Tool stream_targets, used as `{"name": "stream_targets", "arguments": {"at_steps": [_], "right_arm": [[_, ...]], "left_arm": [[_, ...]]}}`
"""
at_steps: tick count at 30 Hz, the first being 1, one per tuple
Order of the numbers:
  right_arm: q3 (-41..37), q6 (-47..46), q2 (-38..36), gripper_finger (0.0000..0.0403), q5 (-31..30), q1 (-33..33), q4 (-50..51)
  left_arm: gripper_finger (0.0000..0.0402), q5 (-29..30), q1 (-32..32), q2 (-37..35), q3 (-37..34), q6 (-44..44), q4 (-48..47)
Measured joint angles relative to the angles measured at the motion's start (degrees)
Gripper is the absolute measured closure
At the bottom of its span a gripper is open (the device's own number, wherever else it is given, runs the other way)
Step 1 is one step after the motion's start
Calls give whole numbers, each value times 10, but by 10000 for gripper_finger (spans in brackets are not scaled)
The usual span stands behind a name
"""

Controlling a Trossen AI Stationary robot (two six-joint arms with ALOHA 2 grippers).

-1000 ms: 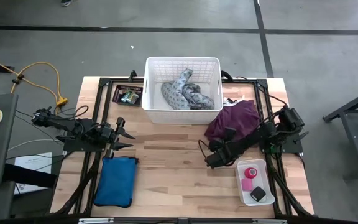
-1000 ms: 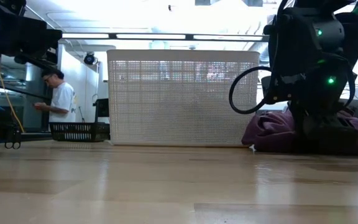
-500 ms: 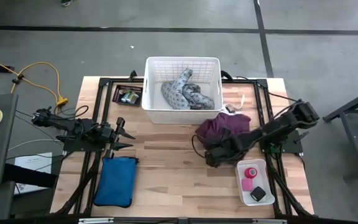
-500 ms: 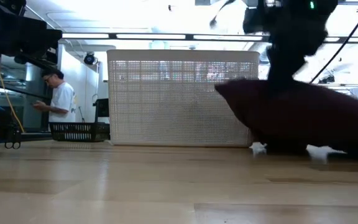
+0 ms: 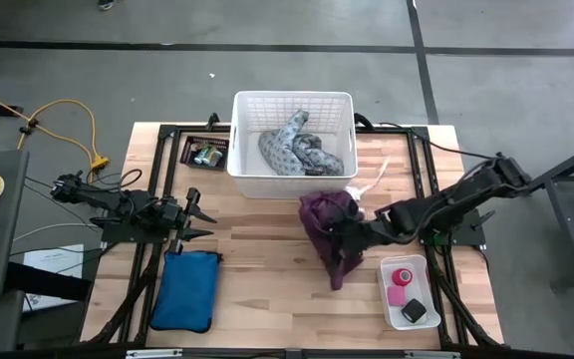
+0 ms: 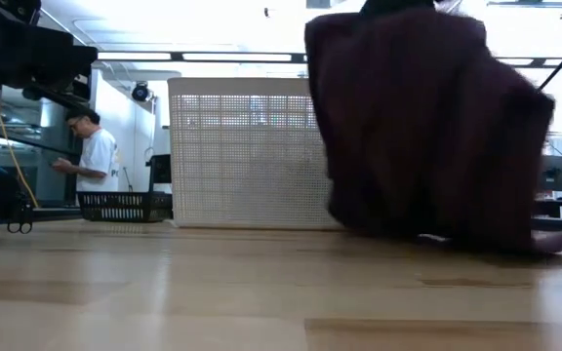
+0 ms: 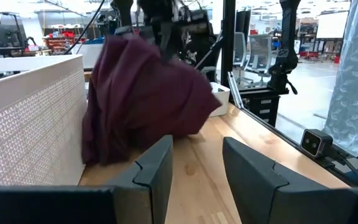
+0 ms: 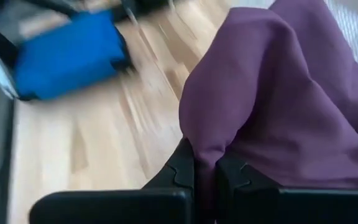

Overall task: Pick & place medical supplies in basket/bin
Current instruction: Put the maroon patient gown into the large white bin

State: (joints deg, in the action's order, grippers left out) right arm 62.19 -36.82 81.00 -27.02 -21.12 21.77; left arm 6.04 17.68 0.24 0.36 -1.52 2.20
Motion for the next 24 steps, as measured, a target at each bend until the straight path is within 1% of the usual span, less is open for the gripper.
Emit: {"name": "stream_targets", "arguments": {"at_steps": [7, 10, 19, 24], "right_arm": [[0, 75, -3, 394, 7, 19, -139], [0, 103, -4, 394, 22, 32, -179], [0, 192, -3, 394, 102, 70, -345], [0, 236, -14, 394, 142, 114, -429]], "left_arm": [[267, 0, 0, 0, 0, 0, 0], [267, 0, 0, 0, 0, 0, 0], [267, 0, 0, 0, 0, 0, 0], [267, 0, 0, 0, 0, 0, 0]]}}
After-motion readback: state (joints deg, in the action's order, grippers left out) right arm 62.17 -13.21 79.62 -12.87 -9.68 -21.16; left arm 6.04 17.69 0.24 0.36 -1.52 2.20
